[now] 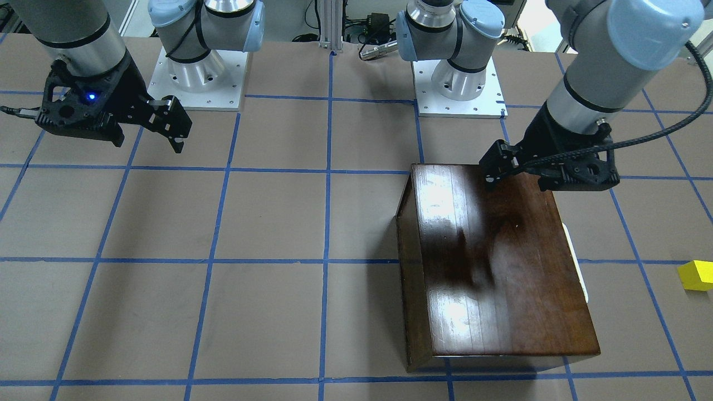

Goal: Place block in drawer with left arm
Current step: 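Move the left gripper beside the cabinet toward the white drawer handle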

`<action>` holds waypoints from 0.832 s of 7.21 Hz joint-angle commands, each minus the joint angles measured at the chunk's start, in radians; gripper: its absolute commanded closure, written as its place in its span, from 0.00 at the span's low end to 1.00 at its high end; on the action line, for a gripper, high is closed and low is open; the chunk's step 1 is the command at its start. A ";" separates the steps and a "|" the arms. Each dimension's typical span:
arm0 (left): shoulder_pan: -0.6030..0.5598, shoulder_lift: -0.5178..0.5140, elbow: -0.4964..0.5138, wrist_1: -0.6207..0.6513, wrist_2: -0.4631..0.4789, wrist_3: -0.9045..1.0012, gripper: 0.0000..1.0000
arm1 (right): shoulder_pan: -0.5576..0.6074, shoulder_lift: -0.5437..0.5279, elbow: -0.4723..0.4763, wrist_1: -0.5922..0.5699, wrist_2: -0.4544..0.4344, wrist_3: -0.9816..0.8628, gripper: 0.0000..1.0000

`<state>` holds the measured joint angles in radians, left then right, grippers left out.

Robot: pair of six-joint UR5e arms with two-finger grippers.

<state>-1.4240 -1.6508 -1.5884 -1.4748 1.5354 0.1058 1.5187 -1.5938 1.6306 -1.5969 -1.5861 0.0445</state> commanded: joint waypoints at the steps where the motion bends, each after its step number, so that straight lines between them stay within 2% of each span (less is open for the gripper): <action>1: 0.080 -0.018 0.059 -0.013 -0.020 0.076 0.00 | 0.000 0.000 0.000 0.000 0.000 0.000 0.00; 3: 0.186 -0.026 0.076 -0.018 -0.027 0.123 0.00 | 0.000 0.000 0.000 0.000 0.000 0.000 0.00; 4: 0.239 -0.029 0.071 -0.018 -0.062 0.174 0.00 | 0.000 0.000 0.000 0.000 0.000 0.000 0.00; 5: 0.310 -0.037 0.065 -0.037 -0.143 0.199 0.00 | 0.000 0.000 0.000 0.000 0.000 0.000 0.00; 6: 0.356 -0.061 0.062 -0.035 -0.149 0.263 0.00 | 0.000 0.000 0.000 0.000 0.000 0.000 0.00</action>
<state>-1.1345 -1.6901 -1.5218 -1.5052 1.4209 0.3058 1.5186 -1.5938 1.6306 -1.5969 -1.5861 0.0445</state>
